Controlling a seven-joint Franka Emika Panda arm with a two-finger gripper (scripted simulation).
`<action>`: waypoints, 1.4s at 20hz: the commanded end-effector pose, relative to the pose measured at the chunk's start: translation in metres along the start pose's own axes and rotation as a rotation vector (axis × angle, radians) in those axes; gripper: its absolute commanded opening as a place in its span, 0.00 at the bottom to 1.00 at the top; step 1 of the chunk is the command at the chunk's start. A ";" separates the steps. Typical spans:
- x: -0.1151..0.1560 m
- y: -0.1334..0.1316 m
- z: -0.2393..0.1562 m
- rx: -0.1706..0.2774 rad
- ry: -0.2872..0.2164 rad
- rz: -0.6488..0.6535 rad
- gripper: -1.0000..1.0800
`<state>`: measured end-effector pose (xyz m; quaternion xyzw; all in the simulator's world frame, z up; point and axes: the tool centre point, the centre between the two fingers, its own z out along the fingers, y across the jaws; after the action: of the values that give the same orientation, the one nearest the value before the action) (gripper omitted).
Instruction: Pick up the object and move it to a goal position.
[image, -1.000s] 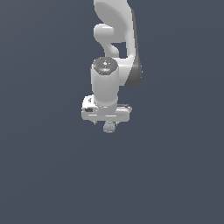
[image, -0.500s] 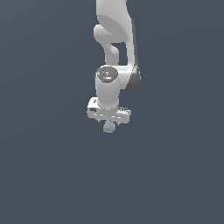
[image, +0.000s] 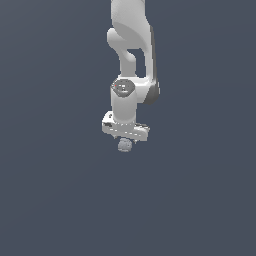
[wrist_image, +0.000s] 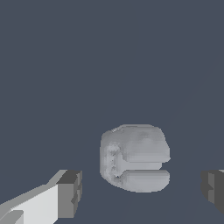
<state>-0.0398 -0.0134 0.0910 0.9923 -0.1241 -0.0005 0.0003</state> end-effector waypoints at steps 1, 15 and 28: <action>0.000 0.000 0.001 0.000 0.000 0.000 0.96; -0.001 0.000 0.050 0.001 0.001 0.005 0.96; -0.001 0.000 0.050 0.001 0.002 0.006 0.00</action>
<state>-0.0408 -0.0131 0.0411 0.9919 -0.1267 0.0003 -0.0001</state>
